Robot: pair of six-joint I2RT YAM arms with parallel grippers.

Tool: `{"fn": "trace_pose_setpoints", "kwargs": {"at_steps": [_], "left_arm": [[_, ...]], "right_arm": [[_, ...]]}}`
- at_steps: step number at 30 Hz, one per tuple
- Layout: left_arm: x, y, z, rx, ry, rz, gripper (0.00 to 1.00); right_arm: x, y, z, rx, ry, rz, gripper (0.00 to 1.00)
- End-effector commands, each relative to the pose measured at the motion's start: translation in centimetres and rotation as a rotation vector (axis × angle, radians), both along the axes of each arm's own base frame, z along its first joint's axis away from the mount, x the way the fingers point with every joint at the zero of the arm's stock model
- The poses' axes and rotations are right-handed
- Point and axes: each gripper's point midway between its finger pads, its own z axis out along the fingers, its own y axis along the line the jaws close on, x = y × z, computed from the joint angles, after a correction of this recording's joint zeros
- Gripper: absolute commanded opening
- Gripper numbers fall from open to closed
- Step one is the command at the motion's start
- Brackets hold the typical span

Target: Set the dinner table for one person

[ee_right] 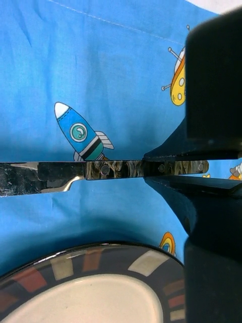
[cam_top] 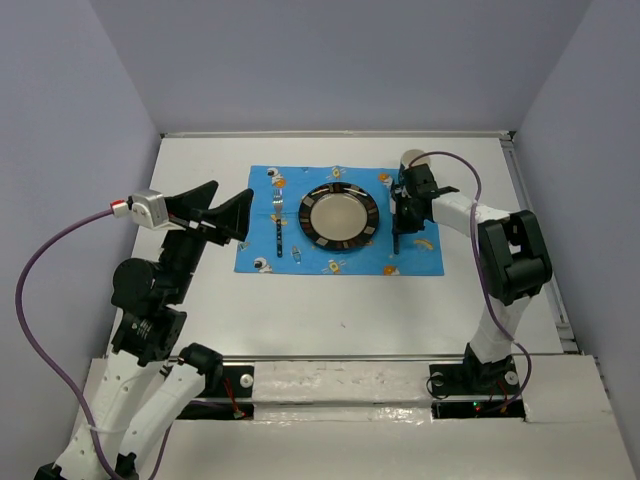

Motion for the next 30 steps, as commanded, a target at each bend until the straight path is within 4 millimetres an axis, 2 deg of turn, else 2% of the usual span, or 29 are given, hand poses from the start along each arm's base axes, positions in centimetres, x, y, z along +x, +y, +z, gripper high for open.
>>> {"fn": "trace_pose_setpoints", "kwargs": {"at_steps": [1,2,5,6,8,9,13,14,17,18,19,21,22,23,24,25,27,28,30], "left_arm": [[0.2,0.3,0.7,-0.001,-0.033,0.019,0.99],[0.2,0.2,0.7,0.000,-0.033,0.015,0.99],[0.3,0.3,0.6,-0.001,-0.031,0.018,0.99],[0.4,0.3,0.6,-0.001,-0.030,0.021,0.99],[0.5,0.3,0.5,0.002,-0.028,0.022,0.99],[0.6,0.3,0.5,0.002,-0.026,0.025,0.99],[1.0,0.4,0.2,0.007,-0.014,0.038,0.99],[1.1,0.4,0.0,0.012,-0.010,0.040,0.99],[1.6,0.4,-0.4,0.024,0.007,0.046,0.99],[2.1,0.9,-0.6,0.017,0.019,0.079,0.99],[2.2,1.0,-0.8,0.021,0.027,0.089,0.99],[2.5,1.3,-0.9,0.025,0.036,0.112,0.99],[2.8,1.6,-1.1,0.026,0.050,0.130,0.99],[3.0,1.7,-1.3,0.028,0.058,0.139,0.99],[3.0,1.8,-1.3,0.029,0.059,0.144,0.99],[3.0,2.0,-1.3,0.024,0.061,0.154,0.99],[2.9,2.0,-1.2,0.028,0.060,0.152,0.99],[2.7,2.0,-0.9,0.023,0.058,0.149,0.99],[2.3,2.2,-0.1,0.010,0.045,0.148,0.99]], "right_arm": [[1.9,0.1,1.5,-0.004,-0.065,-0.029,0.20],[1.9,0.1,1.4,-0.006,-0.064,-0.032,0.26],[1.9,0.1,1.5,-0.006,-0.064,-0.032,0.28],[1.9,0.1,1.6,-0.004,-0.065,-0.032,0.34],[2.0,0.1,2.3,0.002,-0.081,-0.030,0.36],[2.0,0.2,2.6,0.007,-0.086,-0.027,0.43],[1.3,1.0,5.7,0.061,-0.127,0.016,0.47],[0.7,1.6,7.9,0.106,-0.162,0.042,0.49],[-0.8,2.1,11.4,0.171,-0.225,0.078,0.51],[-1.5,2.1,14.8,0.202,-0.302,0.086,0.51],[-2.3,2.4,16.2,0.221,-0.340,0.103,0.52],[-3.5,2.2,20.0,0.257,-0.438,0.112,0.59],[-4.9,1.8,24.1,0.288,-0.555,0.125,0.92],[-5.6,1.6,25.9,0.296,-0.610,0.133,0.99],[-6.5,1.2,27.6,0.304,-0.661,0.140,1.00],[-8.3,0.4,30.9,0.317,-0.762,0.135,1.00],[-10.2,-0.5,34.1,0.324,-0.866,0.136,1.00],[-12.5,-1.2,37.0,0.345,-0.977,0.145,1.00],[-14.6,-2.4,39.8,0.348,-1.108,0.135,1.00]]}}
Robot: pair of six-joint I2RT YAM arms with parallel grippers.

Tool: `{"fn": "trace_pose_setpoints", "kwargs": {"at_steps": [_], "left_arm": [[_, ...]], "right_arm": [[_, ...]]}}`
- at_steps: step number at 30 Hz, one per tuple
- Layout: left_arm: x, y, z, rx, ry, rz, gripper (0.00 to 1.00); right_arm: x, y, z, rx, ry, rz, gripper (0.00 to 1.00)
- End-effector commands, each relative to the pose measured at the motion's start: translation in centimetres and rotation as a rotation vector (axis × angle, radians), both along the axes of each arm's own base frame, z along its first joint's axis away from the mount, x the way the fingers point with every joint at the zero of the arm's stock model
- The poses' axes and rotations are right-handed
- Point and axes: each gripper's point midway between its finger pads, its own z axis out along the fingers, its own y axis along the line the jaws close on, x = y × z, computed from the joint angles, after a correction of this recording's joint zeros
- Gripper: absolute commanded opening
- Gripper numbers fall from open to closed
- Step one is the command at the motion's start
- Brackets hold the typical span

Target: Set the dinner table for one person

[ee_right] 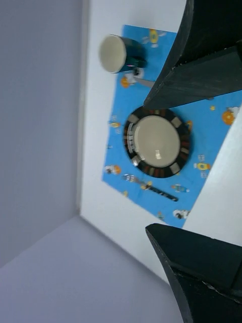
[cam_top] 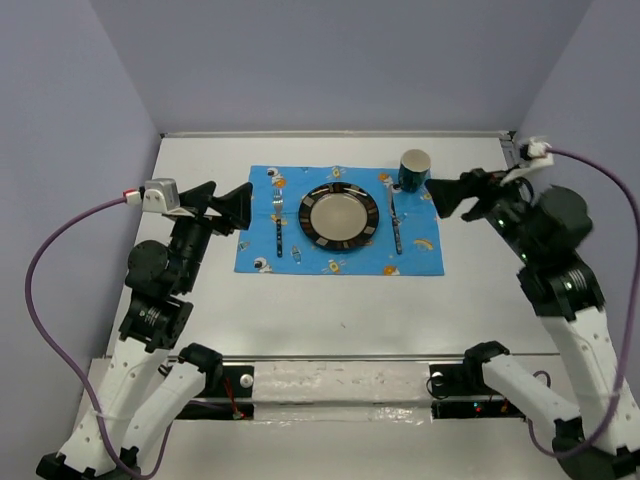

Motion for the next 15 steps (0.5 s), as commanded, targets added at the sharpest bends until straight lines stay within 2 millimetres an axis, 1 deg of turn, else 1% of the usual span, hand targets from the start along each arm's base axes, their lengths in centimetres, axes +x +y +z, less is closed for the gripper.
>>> {"fn": "trace_pose_setpoints", "kwargs": {"at_steps": [1,2,3,4,5,6,7,8,10,14,15], "left_arm": [[-0.9,1.2,3.1,-0.033,-0.072,0.040,0.99],[-1.0,1.2,3.2,-0.031,-0.075,0.038,0.99],[-1.3,1.3,3.6,-0.037,-0.084,0.039,0.99],[-1.4,1.4,3.7,-0.037,-0.084,0.039,0.99],[-1.4,1.4,3.6,-0.036,-0.081,0.039,0.99],[-1.5,1.5,3.7,-0.037,-0.082,0.040,0.99],[-1.6,1.7,3.8,-0.039,-0.085,0.048,0.99],[-1.7,1.7,3.7,-0.037,-0.084,0.049,0.99],[-1.8,1.8,4.0,-0.032,-0.090,0.051,0.99],[-1.6,1.6,4.1,-0.026,-0.088,0.046,0.99],[-1.8,1.7,4.4,-0.031,-0.096,0.045,0.99]], "right_arm": [[-5.1,-2.2,5.4,0.040,-0.268,-0.034,1.00],[-4.6,-2.5,5.0,0.045,-0.264,-0.058,1.00],[-6.0,-4.0,6.1,0.080,-0.319,-0.123,1.00],[-6.5,-4.7,6.7,0.103,-0.362,-0.151,1.00],[-6.1,-5.3,5.2,0.106,-0.346,-0.193,1.00],[-6.7,-6.1,5.3,0.132,-0.365,-0.223,1.00],[-6.5,-6.8,5.0,0.140,-0.363,-0.267,1.00],[-6.3,-7.0,4.5,0.138,-0.354,-0.278,1.00],[-6.5,-7.0,4.5,0.138,-0.358,-0.278,1.00],[-6.4,-6.5,4.7,0.148,-0.352,-0.255,1.00],[-6.5,-6.4,5.1,0.154,-0.357,-0.245,1.00]]}}
